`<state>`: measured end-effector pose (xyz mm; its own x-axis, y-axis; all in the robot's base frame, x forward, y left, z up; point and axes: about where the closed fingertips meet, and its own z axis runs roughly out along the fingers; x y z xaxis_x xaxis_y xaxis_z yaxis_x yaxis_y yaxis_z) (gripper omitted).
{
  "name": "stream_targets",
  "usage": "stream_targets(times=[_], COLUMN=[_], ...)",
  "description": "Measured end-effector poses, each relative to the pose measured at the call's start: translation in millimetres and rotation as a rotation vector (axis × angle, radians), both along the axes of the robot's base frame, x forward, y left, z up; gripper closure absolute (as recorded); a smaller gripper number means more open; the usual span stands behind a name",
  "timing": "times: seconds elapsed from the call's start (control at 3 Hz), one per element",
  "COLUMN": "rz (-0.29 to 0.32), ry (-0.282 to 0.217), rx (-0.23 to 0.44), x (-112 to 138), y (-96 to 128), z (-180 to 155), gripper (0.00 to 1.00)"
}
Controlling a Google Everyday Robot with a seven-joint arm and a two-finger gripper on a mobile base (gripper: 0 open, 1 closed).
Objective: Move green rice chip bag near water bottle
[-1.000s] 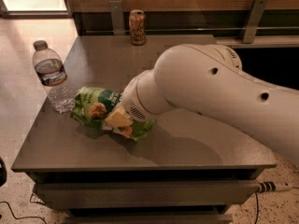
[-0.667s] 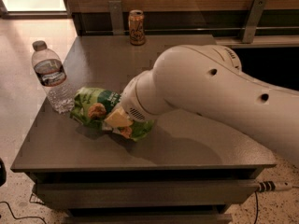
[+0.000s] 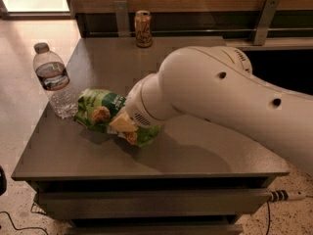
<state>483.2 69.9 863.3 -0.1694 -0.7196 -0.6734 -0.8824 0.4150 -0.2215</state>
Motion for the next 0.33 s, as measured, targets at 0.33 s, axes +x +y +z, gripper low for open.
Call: stream_targets(times=[0.33], rz=[0.001], ry=[-0.005], rx=[-0.002], x=[-1.1], y=[0.7], z=[2.2], gripper=[0.05])
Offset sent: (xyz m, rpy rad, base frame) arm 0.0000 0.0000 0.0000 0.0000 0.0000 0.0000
